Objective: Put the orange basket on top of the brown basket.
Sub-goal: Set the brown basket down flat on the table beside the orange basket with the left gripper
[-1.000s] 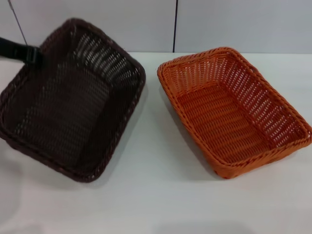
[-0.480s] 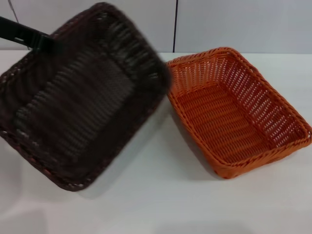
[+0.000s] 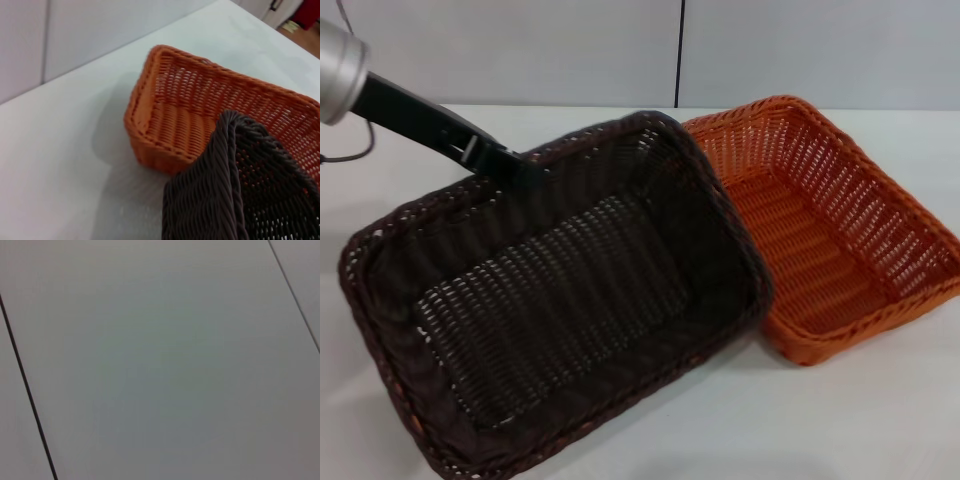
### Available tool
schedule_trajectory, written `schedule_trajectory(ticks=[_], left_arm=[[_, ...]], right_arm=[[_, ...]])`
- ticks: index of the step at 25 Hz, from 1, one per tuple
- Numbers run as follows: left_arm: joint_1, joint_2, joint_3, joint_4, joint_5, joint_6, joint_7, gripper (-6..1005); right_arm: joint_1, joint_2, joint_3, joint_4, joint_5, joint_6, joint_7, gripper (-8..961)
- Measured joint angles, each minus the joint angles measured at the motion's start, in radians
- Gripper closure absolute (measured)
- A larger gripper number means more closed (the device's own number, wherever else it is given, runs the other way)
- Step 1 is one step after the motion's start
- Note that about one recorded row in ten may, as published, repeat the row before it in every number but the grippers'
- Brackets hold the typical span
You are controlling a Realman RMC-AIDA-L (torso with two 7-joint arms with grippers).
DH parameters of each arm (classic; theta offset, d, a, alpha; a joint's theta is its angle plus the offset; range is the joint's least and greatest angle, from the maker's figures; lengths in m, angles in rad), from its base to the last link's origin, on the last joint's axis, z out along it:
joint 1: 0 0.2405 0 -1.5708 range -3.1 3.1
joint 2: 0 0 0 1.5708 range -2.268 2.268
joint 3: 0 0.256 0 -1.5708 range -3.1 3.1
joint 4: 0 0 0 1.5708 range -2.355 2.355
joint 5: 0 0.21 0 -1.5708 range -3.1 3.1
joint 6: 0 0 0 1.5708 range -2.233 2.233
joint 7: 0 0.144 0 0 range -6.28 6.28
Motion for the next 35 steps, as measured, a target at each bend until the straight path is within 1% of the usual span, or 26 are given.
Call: schedule_trajectory(ticks=[3,4,5,6,7,8,9,10,11,12,13,14,15,16,17,18,19,20,21,26,27,28,29,35], left_arm=[[0.0,0.0,0.0,0.0,0.0,0.0,0.0,801],[-0.019,0.0,0.001,0.049,0.001,0.012,0.024,801],[-0.019,0.0,0.001,0.049,0.001,0.012,0.024,801],[-0.064,-0.022,0.002,0.106,-0.006,0.028,0.051,801],[-0.064,-0.022,0.002,0.106,-0.006,0.028,0.051,802],[-0.078,-0.034,0.003,0.118,-0.006,0.036,0.057,802],[-0.078,-0.034,0.003,0.118,-0.006,0.036,0.057,802],[-0.102,-0.053,0.003,0.155,-0.007,0.058,0.065,802],[-0.116,-0.061,0.003,0.178,-0.009,0.072,0.069,802],[-0.116,-0.061,0.003,0.178,-0.009,0.072,0.069,801],[-0.135,-0.072,0.004,0.216,-0.01,0.091,0.077,801],[-0.135,-0.072,0.004,0.216,-0.01,0.091,0.077,801],[-0.159,-0.085,0.005,0.262,-0.01,0.118,0.085,801],[-0.169,-0.093,0.006,0.28,-0.009,0.128,0.089,801],[-0.177,-0.098,0.009,0.291,-0.009,0.134,0.092,801],[-0.177,-0.098,0.009,0.291,-0.009,0.134,0.092,801],[-0.187,-0.107,0.014,0.302,-0.009,0.143,0.096,801],[-0.187,-0.107,0.014,0.302,-0.009,0.143,0.096,801],[-0.204,-0.127,0.021,0.306,-0.009,0.162,0.099,801],[-0.206,-0.13,0.023,0.306,-0.01,0.165,0.102,802],[-0.206,-0.146,0.048,0.289,-0.007,0.183,0.114,802],[-0.206,-0.146,0.048,0.289,-0.007,0.183,0.114,785],[-0.198,-0.151,0.063,0.275,-0.006,0.205,0.112,768],[-0.187,-0.147,0.06,0.263,-0.007,0.231,0.112,653]], right_arm=[[-0.004,0.0,0.0,0.003,-0.001,0.0,0.0,179],[-0.007,0.0,0.0,0.004,-0.002,0.0,0.0,179],[-0.007,0.0,0.0,0.004,-0.002,0.0,0.0,179],[-0.011,0.0,0.0,0.006,-0.003,0.0,0.0,179],[-0.014,0.0,0.0,0.008,-0.003,-0.001,0.0,179],[-0.014,0.0,0.0,0.008,-0.003,-0.001,0.0,179],[-0.015,0.001,0.0,0.009,-0.003,-0.001,0.0,179],[-0.016,0.001,0.0,0.01,-0.003,-0.001,0.0,179],[-0.02,0.002,0.0,0.011,-0.005,-0.001,0.0,179],[-0.02,0.002,0.0,0.011,-0.005,-0.001,0.0,179],[-0.023,0.002,0.0,0.011,-0.007,-0.001,0.0,179],[-0.023,0.002,0.0,0.011,-0.007,-0.001,0.0,179],[-0.025,0.002,0.0,0.011,-0.007,-0.001,0.0,179],[-0.026,0.002,0.0,0.011,-0.007,-0.001,0.0,179],[-0.027,0.002,0.0,0.011,-0.007,0.001,0.0,179],[-0.028,0.002,0.0,0.014,-0.008,0.002,0.0,179],[-0.028,0.002,0.0,0.014,-0.008,0.002,0.0,179],[-0.029,0.0,0.0,0.018,-0.008,0.002,0.0,179],[-0.029,-0.002,0.0,0.024,-0.008,0.002,0.0,179],[-0.031,-0.003,0.0,0.027,-0.008,0.005,0.0,179],[-0.031,-0.004,0.0,0.027,-0.008,0.006,0.0,179],[-0.031,-0.004,0.0,0.027,-0.008,0.006,0.0,179],[-0.031,-0.004,0.0,0.027,-0.008,0.006,0.0,179],[-0.031,-0.001,-0.013,0.021,-0.009,0.007,0.004,180]])
